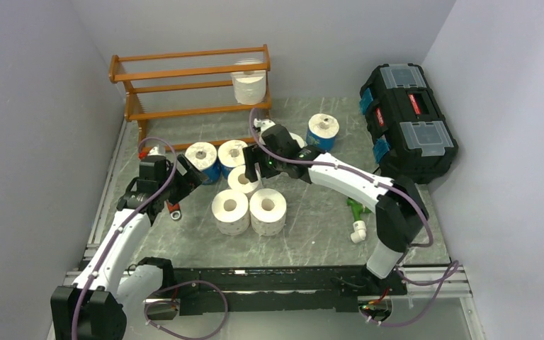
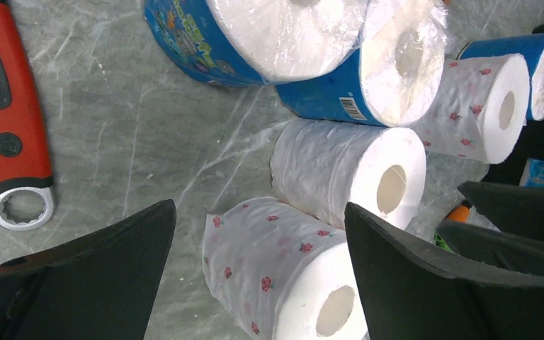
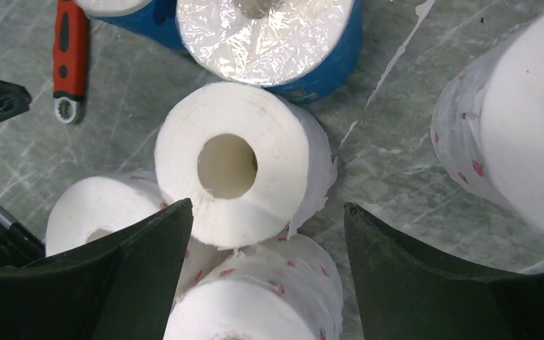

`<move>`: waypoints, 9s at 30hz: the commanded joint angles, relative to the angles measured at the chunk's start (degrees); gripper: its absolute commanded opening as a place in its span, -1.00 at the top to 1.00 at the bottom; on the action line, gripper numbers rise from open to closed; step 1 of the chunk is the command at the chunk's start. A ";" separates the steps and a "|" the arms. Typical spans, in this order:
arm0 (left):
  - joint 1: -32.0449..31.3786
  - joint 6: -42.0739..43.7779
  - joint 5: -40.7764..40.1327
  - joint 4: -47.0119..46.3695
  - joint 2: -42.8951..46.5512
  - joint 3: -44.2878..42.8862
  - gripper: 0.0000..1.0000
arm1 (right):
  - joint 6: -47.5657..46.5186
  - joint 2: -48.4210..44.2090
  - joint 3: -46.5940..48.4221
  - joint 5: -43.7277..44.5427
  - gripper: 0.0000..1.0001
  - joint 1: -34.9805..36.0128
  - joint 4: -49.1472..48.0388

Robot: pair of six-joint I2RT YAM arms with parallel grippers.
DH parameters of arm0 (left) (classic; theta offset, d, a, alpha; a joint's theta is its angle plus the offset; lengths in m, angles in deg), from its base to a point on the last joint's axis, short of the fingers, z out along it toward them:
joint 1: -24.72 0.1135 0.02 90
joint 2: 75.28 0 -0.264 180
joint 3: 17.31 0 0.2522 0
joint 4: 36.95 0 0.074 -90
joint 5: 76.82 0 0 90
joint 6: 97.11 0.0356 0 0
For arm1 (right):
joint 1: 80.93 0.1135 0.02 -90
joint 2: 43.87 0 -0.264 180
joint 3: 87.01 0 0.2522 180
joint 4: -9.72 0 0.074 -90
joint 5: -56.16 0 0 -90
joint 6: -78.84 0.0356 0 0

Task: Place and organize the paper towels onto the shelf
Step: Pick up the paper towel from the center of the board, then place the paper towel on the shelf.

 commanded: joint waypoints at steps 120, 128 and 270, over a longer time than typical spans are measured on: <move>-2.90 49.00 16.01 -65.66 -16.18 0.04 -0.99 | 15.57 31.46 65.87 0.13 0.43 -8.46 12.01; -2.89 48.21 13.83 -71.90 -19.82 0.71 -0.99 | 16.11 31.51 66.52 -0.32 0.43 -8.47 11.62; -4.75 39.36 -4.92 -80.87 -49.26 -20.51 -0.99 | 11.86 -38.76 -31.32 1.51 -0.36 -9.16 -19.21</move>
